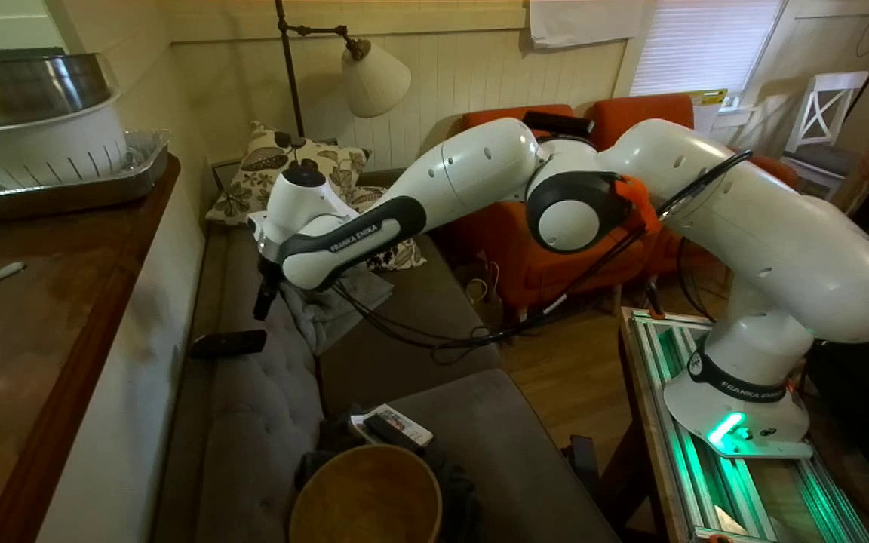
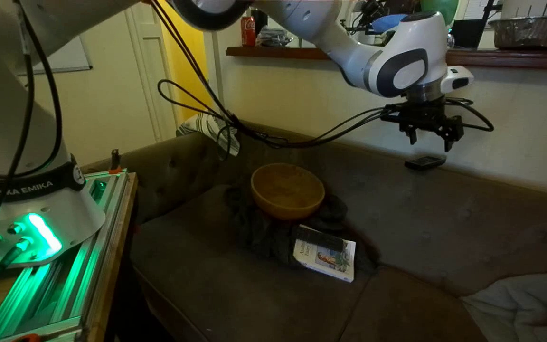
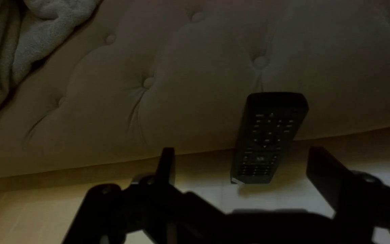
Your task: Remove the black object from the backrest of the sofa and place it inside the wooden bowl.
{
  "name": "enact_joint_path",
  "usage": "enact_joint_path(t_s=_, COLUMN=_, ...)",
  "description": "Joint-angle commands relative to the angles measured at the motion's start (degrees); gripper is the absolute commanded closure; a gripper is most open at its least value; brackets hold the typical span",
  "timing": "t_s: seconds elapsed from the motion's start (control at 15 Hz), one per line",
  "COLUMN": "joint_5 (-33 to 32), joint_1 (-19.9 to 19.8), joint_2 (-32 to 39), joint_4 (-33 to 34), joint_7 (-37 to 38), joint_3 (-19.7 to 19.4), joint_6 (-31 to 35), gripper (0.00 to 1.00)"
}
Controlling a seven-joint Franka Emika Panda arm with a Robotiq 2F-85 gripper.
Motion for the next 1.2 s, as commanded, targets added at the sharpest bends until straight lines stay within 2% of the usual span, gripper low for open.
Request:
enact_joint_path(t_s=0.0, joint_5=-1.81, joint_1=-0.48, joint_2=8.24, joint_4=13.40, joint_7=-2.36, joint_3=2.90, joint_6=-5.31, gripper=0.00)
enact_joint_path(t_s=0.27, joint_5=0.32, joint_1=-1.47, joint_2=11.52, joint_4=19.14, joint_7=-4.68, joint_3=6.87, joint_6=-9.53, gripper=0.00)
enact_joint_path(t_s=0.33, joint_5=-0.40, joint_1=-0.70, joint_2=8.40, joint_4=13.01, joint_7=-3.03, joint_3=4.95, joint_6=-6.01, gripper=0.00)
enact_joint_path(t_s=0.6, joint_5=-0.40, joint_1=-1.03, joint_2=9.76, joint_4=15.79, joint_7=-3.11, joint_3=5.78, joint_6=-7.83, gripper=0.00)
enact_joint_path(t_s=0.87, joint_5=-1.16, joint_1=0.14, joint_2=13.02, joint_4=18.41, joint_7=-1.12, joint_3=3.83, joint_6=-2.08, gripper=0.00)
enact_joint_path(t_s=1.13, joint_5=-1.54, joint_1=0.24, joint_2=16.87, joint_4=21.16, joint_7=-1.58, joint_3=4.00, joint_6=3.53, gripper=0.00)
